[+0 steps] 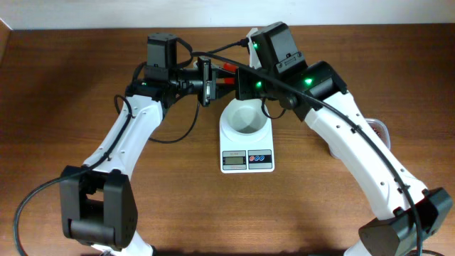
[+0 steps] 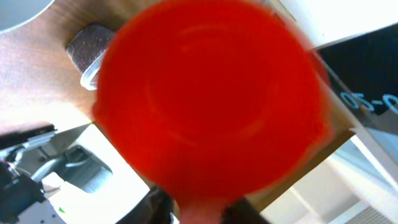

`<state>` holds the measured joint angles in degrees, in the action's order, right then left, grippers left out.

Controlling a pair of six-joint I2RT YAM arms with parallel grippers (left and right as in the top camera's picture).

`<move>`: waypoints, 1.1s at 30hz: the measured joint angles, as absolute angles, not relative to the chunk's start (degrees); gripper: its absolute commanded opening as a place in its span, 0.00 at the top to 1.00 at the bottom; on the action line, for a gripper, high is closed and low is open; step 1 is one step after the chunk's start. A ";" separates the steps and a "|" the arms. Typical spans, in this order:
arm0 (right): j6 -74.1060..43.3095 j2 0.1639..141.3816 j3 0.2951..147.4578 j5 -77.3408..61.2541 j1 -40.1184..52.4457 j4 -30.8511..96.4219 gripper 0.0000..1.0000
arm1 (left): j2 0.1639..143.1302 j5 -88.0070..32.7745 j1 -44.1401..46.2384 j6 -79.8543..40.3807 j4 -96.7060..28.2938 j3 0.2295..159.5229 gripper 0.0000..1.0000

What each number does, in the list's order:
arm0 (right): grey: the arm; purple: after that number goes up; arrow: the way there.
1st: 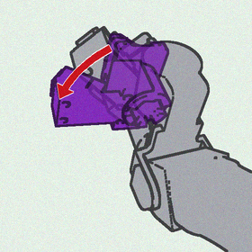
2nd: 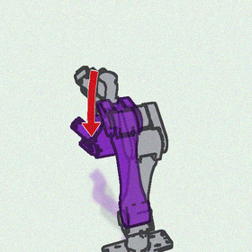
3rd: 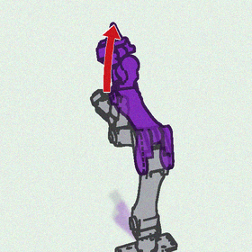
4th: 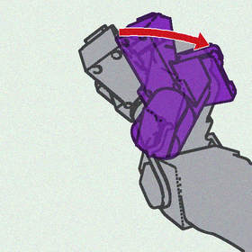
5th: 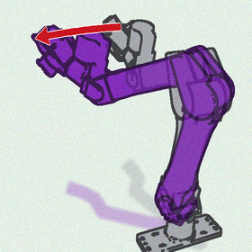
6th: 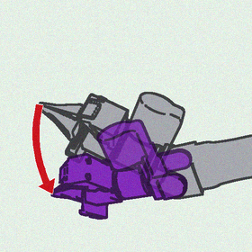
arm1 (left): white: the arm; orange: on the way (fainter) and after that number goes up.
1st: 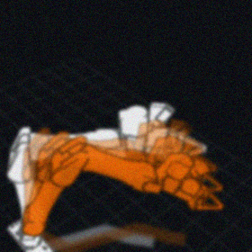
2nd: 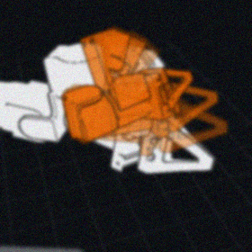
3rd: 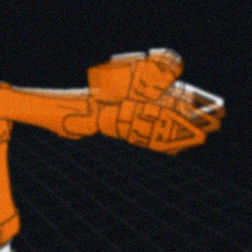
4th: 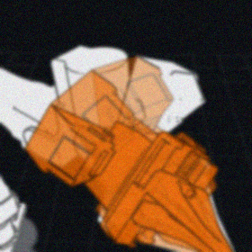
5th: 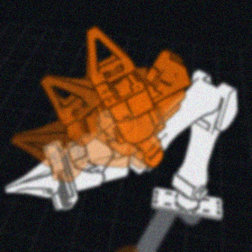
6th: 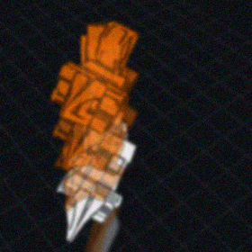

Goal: Scoop item into bowl and weigh 50g on scale
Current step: 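Hand the red scoop from the left gripper to the right gripper, then lower the scoop into the bean tub with the right gripper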

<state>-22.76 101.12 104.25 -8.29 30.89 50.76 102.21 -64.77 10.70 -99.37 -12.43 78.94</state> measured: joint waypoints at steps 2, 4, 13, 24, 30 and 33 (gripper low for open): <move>-22.79 101.14 104.25 -7.75 30.85 50.70 0.96 | 102.21 -65.17 10.72 -99.53 -12.56 78.96 0.01; -22.72 101.23 104.25 -7.55 30.74 50.68 0.96 | 102.21 -64.47 10.72 -96.29 -12.56 78.96 0.01; -15.35 102.52 121.75 -7.49 21.67 76.20 0.96 | 102.21 -56.49 7.60 -65.87 -12.56 78.96 0.01; -6.96 102.67 115.28 -3.70 -3.57 96.99 0.96 | 102.21 -53.91 7.03 -42.24 -12.93 78.96 0.01; -6.48 108.29 100.09 0.80 -5.96 91.46 0.96 | 102.21 -52.84 7.03 -38.57 -14.17 78.96 0.01; -6.11 112.09 99.72 1.17 -6.13 89.65 0.96 | 102.21 -52.75 7.03 -38.54 -14.17 78.96 0.01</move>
<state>-6.11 112.09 99.72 1.17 -6.13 89.65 102.21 -52.75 7.03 -38.54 -14.17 78.96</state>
